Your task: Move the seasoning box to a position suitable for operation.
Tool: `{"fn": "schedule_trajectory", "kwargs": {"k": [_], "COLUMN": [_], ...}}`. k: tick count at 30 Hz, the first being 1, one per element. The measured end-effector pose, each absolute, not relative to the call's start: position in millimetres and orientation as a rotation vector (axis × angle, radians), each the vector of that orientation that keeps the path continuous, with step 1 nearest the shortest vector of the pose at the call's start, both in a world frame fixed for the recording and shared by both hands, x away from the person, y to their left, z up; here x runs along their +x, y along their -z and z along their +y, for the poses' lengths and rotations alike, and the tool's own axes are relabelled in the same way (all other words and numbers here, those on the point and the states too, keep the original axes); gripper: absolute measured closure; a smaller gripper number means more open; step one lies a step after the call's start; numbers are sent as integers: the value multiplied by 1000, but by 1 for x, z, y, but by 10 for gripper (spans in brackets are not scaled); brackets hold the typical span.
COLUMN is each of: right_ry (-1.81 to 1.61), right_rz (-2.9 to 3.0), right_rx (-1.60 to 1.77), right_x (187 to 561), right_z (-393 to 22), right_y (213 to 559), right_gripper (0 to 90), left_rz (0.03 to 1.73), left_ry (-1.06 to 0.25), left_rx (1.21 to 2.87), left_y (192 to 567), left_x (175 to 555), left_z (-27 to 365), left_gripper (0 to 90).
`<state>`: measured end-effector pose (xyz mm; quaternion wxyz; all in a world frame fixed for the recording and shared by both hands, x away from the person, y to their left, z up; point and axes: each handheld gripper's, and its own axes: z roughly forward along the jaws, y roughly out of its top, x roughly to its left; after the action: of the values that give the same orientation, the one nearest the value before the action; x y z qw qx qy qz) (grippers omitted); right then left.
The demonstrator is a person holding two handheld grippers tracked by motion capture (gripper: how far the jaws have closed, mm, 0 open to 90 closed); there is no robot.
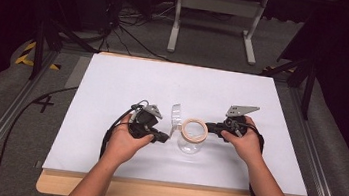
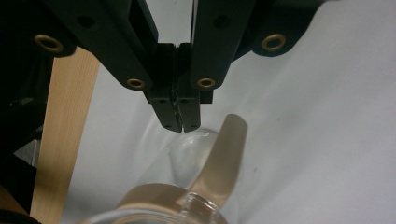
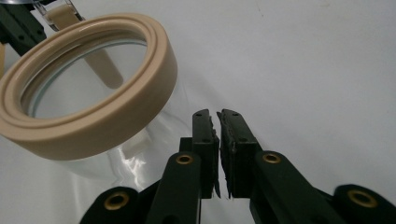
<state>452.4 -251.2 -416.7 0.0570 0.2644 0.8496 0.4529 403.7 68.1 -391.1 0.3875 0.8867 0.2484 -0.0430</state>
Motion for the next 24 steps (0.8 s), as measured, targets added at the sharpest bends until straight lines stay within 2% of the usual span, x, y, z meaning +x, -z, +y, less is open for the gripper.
{"fn": "schedule_trajectory", "kwargs": {"k": [6, 11, 16, 24], "right_ry": [-1381, -1389, -1396, -1412], "right_rz": [2555, 2548, 2533, 2508], "right_rx": [804, 813, 824, 813], "right_x": [453, 453, 453, 451], "right_z": [-252, -253, -255, -256], "right_y": [418, 418, 418, 416], "right_gripper": [860, 855, 850, 859], "left_rz": [617, 626, 642, 680], "left_ry": [122, 79, 106, 51], "left_rx": [2215, 2196, 2174, 2145], "left_y": [401, 406, 411, 413], "left_x": [407, 410, 414, 420], "left_z": [61, 62, 63, 68], "left_gripper": [896, 896, 889, 892]}}
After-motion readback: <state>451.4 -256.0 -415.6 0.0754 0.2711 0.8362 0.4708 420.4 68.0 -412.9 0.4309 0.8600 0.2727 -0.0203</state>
